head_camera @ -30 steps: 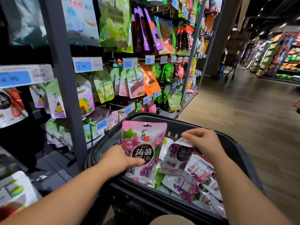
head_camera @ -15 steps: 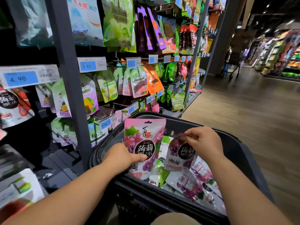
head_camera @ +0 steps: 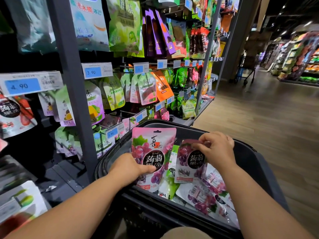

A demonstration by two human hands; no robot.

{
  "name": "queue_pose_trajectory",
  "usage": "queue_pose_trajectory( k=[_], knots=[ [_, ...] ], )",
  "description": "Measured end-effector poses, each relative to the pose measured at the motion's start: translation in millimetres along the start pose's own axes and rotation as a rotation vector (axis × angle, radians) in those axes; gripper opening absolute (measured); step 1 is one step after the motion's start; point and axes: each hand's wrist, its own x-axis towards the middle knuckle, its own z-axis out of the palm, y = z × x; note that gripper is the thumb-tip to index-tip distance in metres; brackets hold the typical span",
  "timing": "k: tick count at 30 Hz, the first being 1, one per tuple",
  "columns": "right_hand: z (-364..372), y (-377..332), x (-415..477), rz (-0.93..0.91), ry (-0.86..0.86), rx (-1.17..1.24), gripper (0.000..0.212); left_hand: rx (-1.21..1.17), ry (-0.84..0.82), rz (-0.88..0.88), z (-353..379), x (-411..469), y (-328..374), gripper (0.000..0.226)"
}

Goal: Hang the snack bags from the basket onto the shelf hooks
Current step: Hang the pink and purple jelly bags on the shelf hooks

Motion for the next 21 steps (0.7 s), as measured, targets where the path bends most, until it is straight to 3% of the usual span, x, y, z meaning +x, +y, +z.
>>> queue_pose_trajectory(
  k=[7, 13, 16, 18, 21],
  knots=[
    [-11, -10, -4, -0.176, 0.088, 0.150, 0.015, 0.019, 0.007, -0.010, 0, 0, 1, 0.054],
    [-10, -31, -11, -0.218, -0.012, 0.352, 0.015, 0.019, 0.010, -0.005, 2, 2, -1, 0.060],
    [0, -39, -12, -0.235, -0.027, 0.353, 0.007, 0.062, 0.003, -0.001, 1, -1, 2, 0.068],
    [8, -44, -13, -0.271, -0.052, 0.310, 0.019, 0.069, -0.026, 0.024, 1, -2, 1, 0.072],
    [21, -52, -15, -0.320, -0.079, 0.245, 0.022, -0.002, -0.033, 0.079, 1, -5, 1, 0.055]
  ],
)
